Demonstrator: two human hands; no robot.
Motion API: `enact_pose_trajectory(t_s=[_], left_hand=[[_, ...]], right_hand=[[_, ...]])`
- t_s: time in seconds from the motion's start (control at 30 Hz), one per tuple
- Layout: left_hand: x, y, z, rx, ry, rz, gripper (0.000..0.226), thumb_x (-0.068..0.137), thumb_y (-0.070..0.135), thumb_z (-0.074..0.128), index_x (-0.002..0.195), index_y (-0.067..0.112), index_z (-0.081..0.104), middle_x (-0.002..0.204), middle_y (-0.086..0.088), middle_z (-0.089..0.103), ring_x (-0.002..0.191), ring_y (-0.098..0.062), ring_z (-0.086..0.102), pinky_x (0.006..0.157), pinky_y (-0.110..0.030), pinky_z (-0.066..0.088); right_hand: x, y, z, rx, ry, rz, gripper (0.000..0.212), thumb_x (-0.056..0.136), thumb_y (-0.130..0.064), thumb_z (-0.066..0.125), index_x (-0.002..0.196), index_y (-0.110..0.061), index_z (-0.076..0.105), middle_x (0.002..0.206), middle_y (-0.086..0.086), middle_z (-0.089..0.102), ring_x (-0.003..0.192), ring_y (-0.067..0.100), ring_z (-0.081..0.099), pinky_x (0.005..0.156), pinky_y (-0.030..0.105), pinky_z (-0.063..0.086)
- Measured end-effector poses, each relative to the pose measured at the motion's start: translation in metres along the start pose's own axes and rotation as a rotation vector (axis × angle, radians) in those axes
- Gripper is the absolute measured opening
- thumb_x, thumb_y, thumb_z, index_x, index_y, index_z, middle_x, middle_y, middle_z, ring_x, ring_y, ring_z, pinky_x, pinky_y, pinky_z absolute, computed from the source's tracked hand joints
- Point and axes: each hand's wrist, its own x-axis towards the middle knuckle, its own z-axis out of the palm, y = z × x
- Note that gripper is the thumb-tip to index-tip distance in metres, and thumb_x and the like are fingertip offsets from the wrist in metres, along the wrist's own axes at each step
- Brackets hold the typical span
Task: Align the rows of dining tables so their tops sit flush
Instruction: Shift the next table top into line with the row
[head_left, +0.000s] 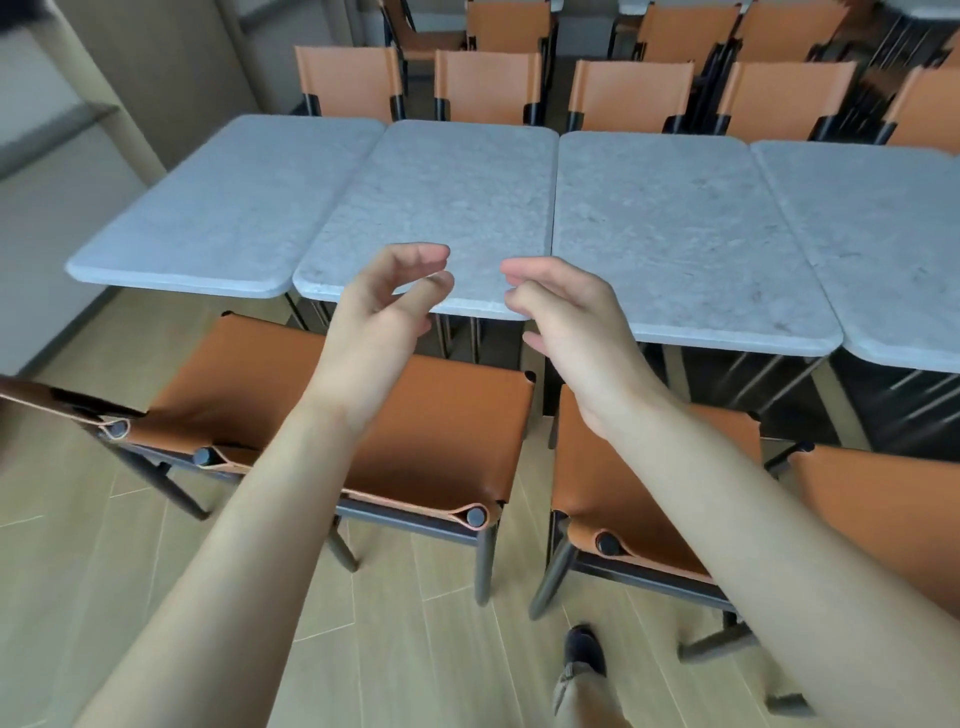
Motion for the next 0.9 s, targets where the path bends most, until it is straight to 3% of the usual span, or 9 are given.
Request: enact_pose_trajectory(t_s=[0.2, 0.37, 0.5, 0.7, 0.8, 0.9], left_hand=[[-0.027, 0.0, -0.057, 0.005, 0.051, -0.016, 0.022, 0.099, 0.022, 0.059, 0.118, 0.026, 0.068, 0.108, 0.015, 0.064, 0.118, -0.008, 0.062, 0.101, -0.032, 0.05], [-0.029, -0.002, -0.091, 0.017, 0.095, -0.03, 0.023, 0.101, 0.024, 0.055, 0.12, 0.025, 0.067, 0.124, 0.014, 0.066, 0.12, -0.005, 0.06, 0.101, -0.029, 0.049], [-0.014, -0.012, -0.11, 0.012, 0.113, -0.077, 0.022, 0.102, 0.028, 0.053, 0.119, 0.027, 0.067, 0.126, 0.014, 0.065, 0.122, -0.005, 0.059, 0.104, -0.032, 0.049], [0.044, -0.032, -0.127, 0.076, 0.092, -0.118, 0.019, 0.102, 0.031, 0.054, 0.116, 0.029, 0.067, 0.124, 0.015, 0.065, 0.12, -0.007, 0.06, 0.092, -0.026, 0.052], [0.089, -0.038, -0.128, 0.111, 0.059, -0.146, 0.019, 0.1, 0.035, 0.056, 0.114, 0.032, 0.068, 0.123, 0.019, 0.064, 0.123, -0.006, 0.058, 0.107, -0.036, 0.046], [0.135, -0.042, -0.122, 0.135, 0.011, -0.167, 0.016, 0.098, 0.036, 0.058, 0.11, 0.035, 0.068, 0.119, 0.021, 0.065, 0.122, -0.004, 0.057, 0.11, -0.04, 0.044]], right_hand=[[-0.024, -0.003, 0.05, -0.02, -0.06, 0.005, 0.029, 0.092, -0.023, 0.059, 0.116, -0.034, 0.072, 0.12, -0.02, 0.066, 0.12, 0.002, 0.059, 0.109, 0.04, 0.047], [-0.019, 0.0, 0.07, -0.015, -0.006, 0.021, 0.027, 0.092, -0.024, 0.059, 0.113, -0.034, 0.072, 0.117, -0.02, 0.067, 0.119, 0.003, 0.06, 0.108, 0.041, 0.048], [-0.001, 0.006, 0.093, -0.02, -0.029, 0.042, 0.027, 0.095, -0.02, 0.057, 0.118, -0.029, 0.07, 0.117, -0.019, 0.066, 0.12, 0.004, 0.059, 0.109, 0.04, 0.047], [0.057, 0.016, 0.13, 0.05, -0.031, 0.087, 0.027, 0.095, -0.019, 0.057, 0.118, -0.028, 0.07, 0.118, -0.018, 0.065, 0.119, 0.002, 0.059, 0.109, 0.04, 0.047], [0.096, 0.022, 0.139, 0.078, 0.005, 0.112, 0.027, 0.095, -0.018, 0.057, 0.117, -0.028, 0.07, 0.119, -0.018, 0.065, 0.119, 0.003, 0.058, 0.109, 0.04, 0.047], [0.138, 0.03, 0.142, 0.099, 0.067, 0.142, 0.027, 0.095, -0.017, 0.055, 0.116, -0.028, 0.069, 0.121, -0.018, 0.064, 0.119, 0.001, 0.057, 0.109, 0.04, 0.047]])
